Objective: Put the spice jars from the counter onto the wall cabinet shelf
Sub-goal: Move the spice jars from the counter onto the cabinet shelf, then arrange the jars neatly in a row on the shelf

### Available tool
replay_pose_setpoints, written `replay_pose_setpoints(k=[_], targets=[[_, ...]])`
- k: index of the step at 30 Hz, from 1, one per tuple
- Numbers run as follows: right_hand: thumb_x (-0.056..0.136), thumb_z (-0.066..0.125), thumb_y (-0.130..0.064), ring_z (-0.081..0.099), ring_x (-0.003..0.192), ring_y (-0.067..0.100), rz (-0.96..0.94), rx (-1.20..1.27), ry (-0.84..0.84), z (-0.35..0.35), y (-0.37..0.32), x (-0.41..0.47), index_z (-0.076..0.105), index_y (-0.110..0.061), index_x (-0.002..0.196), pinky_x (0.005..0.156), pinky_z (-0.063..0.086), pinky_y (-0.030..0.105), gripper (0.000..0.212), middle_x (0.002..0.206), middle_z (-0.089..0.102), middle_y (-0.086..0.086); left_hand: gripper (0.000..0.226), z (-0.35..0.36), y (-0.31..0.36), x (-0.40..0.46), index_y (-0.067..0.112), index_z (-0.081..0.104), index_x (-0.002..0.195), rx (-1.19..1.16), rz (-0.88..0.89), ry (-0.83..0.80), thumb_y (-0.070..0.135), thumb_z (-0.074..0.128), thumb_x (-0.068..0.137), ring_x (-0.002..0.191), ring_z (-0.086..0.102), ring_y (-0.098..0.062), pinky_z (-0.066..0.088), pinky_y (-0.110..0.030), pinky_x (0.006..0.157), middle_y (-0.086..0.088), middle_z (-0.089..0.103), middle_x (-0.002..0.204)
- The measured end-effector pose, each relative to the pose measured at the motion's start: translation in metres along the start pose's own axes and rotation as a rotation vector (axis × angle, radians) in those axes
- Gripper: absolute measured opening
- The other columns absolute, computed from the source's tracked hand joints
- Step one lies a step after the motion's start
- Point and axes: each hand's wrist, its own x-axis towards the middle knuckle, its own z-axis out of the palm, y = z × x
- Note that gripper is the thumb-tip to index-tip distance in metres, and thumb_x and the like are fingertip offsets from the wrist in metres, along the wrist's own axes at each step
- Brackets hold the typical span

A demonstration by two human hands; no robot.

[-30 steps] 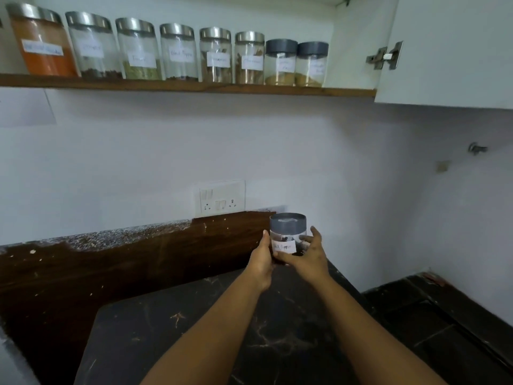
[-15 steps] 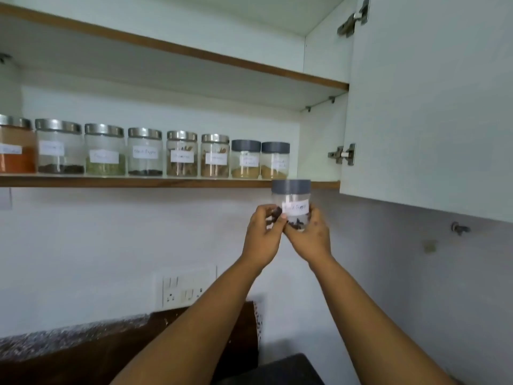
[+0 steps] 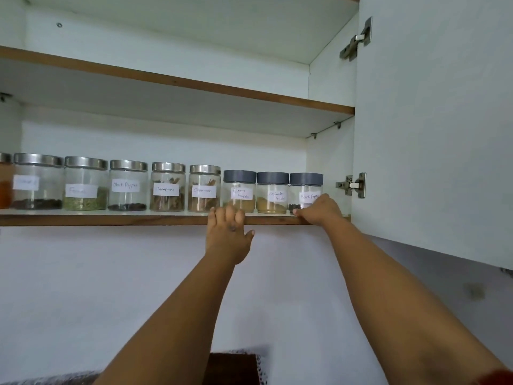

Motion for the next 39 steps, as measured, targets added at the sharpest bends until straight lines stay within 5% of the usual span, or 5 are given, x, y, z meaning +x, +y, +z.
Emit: replay_pose_setpoints(k=[10, 17, 22, 28, 39], targets=[[0.076, 0.069, -0.059, 0.043, 0.134, 0.029, 0.024, -0.047, 0.031, 0.017, 0.017, 0.026, 0.023, -0.002, 0.144, 0.119, 0.015, 0.043, 0.099, 0.142, 0.048, 0.013, 0.08, 0.0, 0.0, 0.002, 0.015, 0.025, 0.146, 0.096, 0.001, -0.024, 0.064, 0.047, 0.087, 0.136, 0.028, -0.033, 0.013, -0.045, 0.118, -0.011, 0.029, 0.146], [0.089, 0.055, -0.055, 0.007, 0.149, 0.032, -0.03, 0.053, 0.135, 0.032, 0.019, 0.003, -0.012, -0.002, 0.152, 0.12, 0.0, 0.043, 0.106, 0.161, 0.0, 0.02, 0.092, -0.01, -0.001, 0.009, 0.016, 0.021, 0.147, 0.069, 0.008, -0.15, 0.065, 0.058, 0.078, 0.136, 0.024, -0.034, 0.008, -0.047, 0.119, -0.01, 0.026, 0.144], [0.097, 0.044, -0.043, 0.004, 0.147, 0.038, -0.114, 0.132, 0.238, 0.065, -0.002, -0.058, -0.007, -0.004, 0.153, 0.121, 0.011, 0.047, 0.085, 0.16, -0.005, 0.019, 0.077, -0.028, -0.01, 0.002, 0.019, 0.02, 0.15, -0.11, -0.003, -0.267, 0.04, 0.058, 0.086, 0.143, 0.015, -0.033, -0.001, -0.045, 0.121, -0.013, 0.025, 0.149], [0.093, 0.053, -0.033, 0.028, 0.138, 0.035, -0.467, 0.168, 0.196, 0.111, -0.054, -0.13, 0.028, -0.01, 0.146, 0.116, 0.026, 0.046, 0.063, 0.149, 0.028, 0.015, 0.061, -0.06, -0.046, -0.05, 0.015, 0.054, 0.135, -0.892, -0.106, 0.014, -0.013, 0.044, 0.081, 0.122, 0.051, -0.011, 0.043, -0.024, 0.102, -0.003, 0.058, 0.129], [0.092, 0.052, -0.013, 0.047, 0.117, 0.028, -0.924, 0.417, 0.045, 0.172, -0.184, -0.22, 0.055, -0.006, 0.121, 0.097, 0.044, 0.039, 0.03, 0.126, 0.049, 0.011, 0.046, -0.106, -0.198, -0.129, 0.008, 0.055, 0.127, -0.425, -0.25, 0.181, -0.01, 0.04, 0.088, 0.114, 0.053, -0.023, 0.044, -0.033, 0.099, -0.01, 0.057, 0.122]])
